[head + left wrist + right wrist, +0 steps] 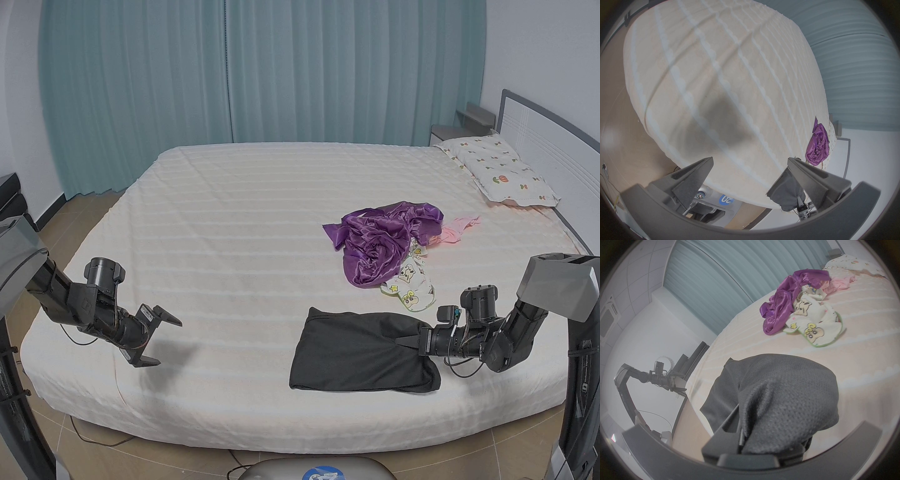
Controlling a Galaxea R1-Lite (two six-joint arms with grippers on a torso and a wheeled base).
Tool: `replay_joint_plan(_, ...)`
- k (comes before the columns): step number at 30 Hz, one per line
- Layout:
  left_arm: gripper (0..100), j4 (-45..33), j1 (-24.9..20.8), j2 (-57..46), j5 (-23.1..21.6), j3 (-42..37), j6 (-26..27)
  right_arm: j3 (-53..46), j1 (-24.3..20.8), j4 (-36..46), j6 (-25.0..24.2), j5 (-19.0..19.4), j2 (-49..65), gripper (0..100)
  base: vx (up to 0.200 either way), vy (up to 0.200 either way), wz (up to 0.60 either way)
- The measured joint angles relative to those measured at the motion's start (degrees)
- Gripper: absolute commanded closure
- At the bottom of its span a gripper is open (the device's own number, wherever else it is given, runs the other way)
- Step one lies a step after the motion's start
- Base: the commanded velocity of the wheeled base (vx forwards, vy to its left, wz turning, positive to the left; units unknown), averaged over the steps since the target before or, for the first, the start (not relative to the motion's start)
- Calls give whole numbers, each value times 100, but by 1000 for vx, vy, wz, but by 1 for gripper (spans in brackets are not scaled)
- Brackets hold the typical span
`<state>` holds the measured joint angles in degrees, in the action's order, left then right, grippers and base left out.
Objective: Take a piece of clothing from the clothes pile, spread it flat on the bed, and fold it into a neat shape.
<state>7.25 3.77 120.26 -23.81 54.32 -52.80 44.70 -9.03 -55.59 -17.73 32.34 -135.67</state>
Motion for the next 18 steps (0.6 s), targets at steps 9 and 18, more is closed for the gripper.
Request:
replay_joint_plan(9,0,2,0,0,0,0,0,-33,61,13,7,0,44,100,0,-200,0)
replay_joint_plan(18,0,2,0,0,0,2,6,-52,143,9,16,0,50,100,0,-200,0)
